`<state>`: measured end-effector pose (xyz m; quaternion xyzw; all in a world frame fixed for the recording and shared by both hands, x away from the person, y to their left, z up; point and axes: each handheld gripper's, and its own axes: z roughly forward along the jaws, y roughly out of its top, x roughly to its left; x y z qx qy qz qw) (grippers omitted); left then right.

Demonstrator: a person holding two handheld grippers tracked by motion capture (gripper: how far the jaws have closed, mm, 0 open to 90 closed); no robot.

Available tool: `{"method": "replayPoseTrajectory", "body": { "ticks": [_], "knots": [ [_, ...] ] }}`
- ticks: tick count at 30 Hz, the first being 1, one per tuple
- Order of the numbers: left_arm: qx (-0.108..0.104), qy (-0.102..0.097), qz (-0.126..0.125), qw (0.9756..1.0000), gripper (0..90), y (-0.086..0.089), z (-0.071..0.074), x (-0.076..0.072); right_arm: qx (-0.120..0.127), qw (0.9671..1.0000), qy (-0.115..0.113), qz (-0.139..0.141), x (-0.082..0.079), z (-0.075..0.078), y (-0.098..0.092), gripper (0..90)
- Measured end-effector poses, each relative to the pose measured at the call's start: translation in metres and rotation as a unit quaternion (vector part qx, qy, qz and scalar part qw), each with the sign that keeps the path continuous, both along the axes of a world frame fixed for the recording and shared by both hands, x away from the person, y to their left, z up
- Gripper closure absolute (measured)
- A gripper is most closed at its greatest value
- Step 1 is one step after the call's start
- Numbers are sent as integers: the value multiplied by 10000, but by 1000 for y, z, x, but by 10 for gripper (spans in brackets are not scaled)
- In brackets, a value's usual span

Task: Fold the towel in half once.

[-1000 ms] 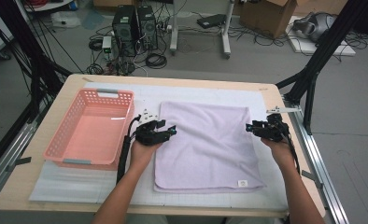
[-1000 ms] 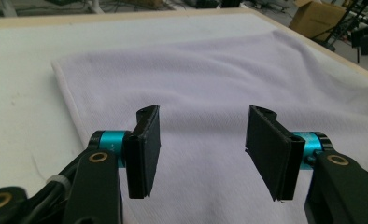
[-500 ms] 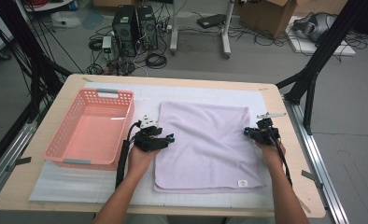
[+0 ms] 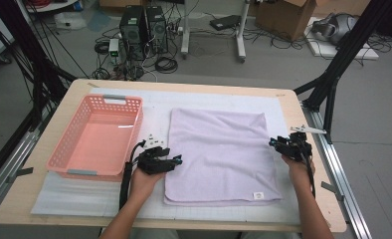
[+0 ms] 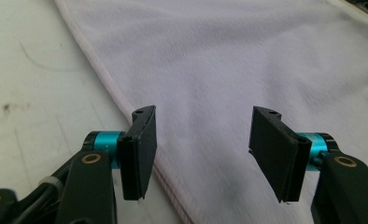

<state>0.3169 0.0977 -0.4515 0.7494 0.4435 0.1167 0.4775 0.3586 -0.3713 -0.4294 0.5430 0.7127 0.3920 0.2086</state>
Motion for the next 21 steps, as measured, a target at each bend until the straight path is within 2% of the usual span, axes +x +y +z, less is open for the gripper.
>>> {"method": "replayPoseTrajectory", "body": {
  "ticks": [3, 6, 10, 12, 15, 18, 21],
  "knots": [
    [-170, -1, -37, 9998, 425, 8, 0, -14, 7, 9998, -52, 205, -23, 1, -3, 607],
    [-178, 12, -152, 9997, 440, 15, 0, -29, 85, 9993, -141, 350, -50, -1, -4, 599],
    [-338, 76, -180, 9992, 456, 22, -1, -49, 3, 9985, -56, 545, -80, -4, -3, 591],
    [-386, 80, -186, 9990, 456, 24, 0, -59, 37, 9981, -75, 607, -93, -4, -2, 581],
    [-461, 136, -221, 9986, 455, 25, 0, -75, 151, 9977, -101, 657, -114, -3, -2, 575],
    [-458, 195, -256, 9984, 450, 22, 0, -88, 100, 9976, -16, 682, -133, -7, -1, 575],
    [-404, 366, -308, 9980, 438, 15, -2, -96, 137, 9979, 52, 635, -149, -10, -2, 574]
  ]
}}
